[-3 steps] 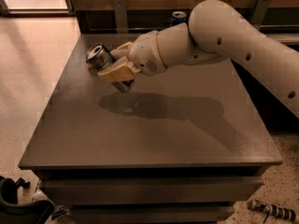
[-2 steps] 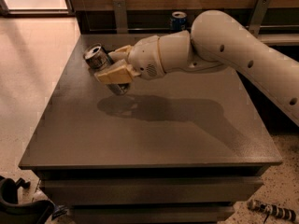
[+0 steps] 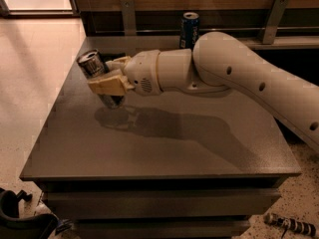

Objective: Place redbull can upright

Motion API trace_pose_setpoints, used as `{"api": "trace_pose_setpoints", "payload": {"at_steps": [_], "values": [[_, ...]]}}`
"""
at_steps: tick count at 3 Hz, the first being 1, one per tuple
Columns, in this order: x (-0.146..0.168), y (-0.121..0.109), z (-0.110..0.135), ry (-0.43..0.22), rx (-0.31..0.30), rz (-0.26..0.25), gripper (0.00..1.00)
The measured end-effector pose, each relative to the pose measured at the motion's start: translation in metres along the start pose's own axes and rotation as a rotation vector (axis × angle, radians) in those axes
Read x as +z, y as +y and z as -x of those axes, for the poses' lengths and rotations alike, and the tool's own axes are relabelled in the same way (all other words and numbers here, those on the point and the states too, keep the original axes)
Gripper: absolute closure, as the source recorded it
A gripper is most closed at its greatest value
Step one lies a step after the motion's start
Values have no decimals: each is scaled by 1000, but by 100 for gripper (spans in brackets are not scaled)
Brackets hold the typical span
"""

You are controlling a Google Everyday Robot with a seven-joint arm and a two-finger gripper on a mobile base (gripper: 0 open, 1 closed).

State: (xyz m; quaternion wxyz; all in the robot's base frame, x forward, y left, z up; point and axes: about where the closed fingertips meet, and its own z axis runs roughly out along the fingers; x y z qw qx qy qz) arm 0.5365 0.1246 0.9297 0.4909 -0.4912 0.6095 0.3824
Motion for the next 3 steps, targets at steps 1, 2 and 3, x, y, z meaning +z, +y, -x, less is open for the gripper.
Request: {"api": "trace_pose_setpoints", "payload": {"at_steps": [1, 2, 3], "values": [[20, -1, -1, -31, 31, -32, 100], [35, -6, -4, -87, 49, -45, 100], [41, -9, -7, -113, 52, -47, 100]]}}
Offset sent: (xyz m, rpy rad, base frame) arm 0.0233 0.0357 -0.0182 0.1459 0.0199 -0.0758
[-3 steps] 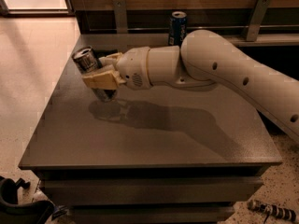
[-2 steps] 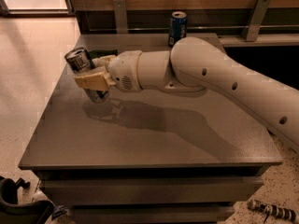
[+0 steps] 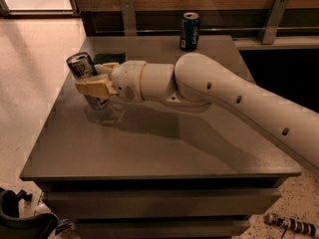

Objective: Place redbull can upright

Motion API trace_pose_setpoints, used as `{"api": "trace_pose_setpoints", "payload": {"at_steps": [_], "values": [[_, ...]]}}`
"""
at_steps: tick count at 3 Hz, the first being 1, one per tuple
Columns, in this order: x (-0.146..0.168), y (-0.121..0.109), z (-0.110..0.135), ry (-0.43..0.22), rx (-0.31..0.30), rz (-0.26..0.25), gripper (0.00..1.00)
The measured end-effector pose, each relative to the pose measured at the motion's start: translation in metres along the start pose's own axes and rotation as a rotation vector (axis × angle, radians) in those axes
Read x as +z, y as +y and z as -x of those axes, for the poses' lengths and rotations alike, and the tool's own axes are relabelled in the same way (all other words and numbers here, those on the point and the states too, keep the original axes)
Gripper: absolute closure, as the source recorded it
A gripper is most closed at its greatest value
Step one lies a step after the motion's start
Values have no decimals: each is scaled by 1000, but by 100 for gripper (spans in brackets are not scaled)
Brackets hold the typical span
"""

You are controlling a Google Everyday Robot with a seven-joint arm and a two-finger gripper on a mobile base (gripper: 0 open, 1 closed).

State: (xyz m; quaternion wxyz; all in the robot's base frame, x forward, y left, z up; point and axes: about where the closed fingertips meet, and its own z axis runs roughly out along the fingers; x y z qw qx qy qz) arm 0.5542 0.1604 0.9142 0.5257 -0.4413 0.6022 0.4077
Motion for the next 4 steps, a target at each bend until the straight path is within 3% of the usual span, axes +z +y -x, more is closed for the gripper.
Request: {"api": "trace_pose_setpoints", "payload": {"at_steps": [2, 4], "values": [[-3, 4, -26, -31, -12, -64, 100], [-7, 4, -38, -40, -1, -81, 100]]}}
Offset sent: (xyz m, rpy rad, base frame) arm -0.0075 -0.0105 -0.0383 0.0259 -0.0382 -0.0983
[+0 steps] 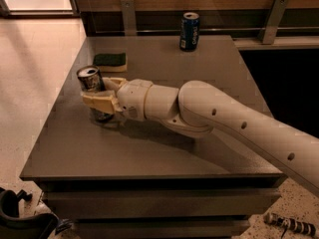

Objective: Place redbull can upright

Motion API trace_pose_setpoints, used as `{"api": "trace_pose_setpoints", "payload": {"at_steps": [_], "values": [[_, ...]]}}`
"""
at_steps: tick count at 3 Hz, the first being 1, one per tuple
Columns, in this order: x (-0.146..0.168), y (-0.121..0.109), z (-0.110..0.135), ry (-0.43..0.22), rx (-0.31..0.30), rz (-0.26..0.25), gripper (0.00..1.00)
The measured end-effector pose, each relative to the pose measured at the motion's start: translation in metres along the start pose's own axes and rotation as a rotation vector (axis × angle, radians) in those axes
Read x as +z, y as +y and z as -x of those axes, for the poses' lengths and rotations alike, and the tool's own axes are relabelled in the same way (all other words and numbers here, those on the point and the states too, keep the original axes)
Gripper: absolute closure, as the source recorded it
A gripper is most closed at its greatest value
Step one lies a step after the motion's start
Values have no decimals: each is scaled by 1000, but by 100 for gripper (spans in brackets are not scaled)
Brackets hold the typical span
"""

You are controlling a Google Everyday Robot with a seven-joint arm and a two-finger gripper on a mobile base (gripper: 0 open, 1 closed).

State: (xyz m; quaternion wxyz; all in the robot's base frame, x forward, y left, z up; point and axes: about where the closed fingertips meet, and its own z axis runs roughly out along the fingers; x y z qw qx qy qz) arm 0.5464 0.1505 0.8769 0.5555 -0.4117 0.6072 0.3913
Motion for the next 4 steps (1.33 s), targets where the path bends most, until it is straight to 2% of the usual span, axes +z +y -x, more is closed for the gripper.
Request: {"api": "trace_pose_setpoints", "payload": {"at_steps": [4], "values": [[1, 2, 2, 0, -1, 3, 6]]}}
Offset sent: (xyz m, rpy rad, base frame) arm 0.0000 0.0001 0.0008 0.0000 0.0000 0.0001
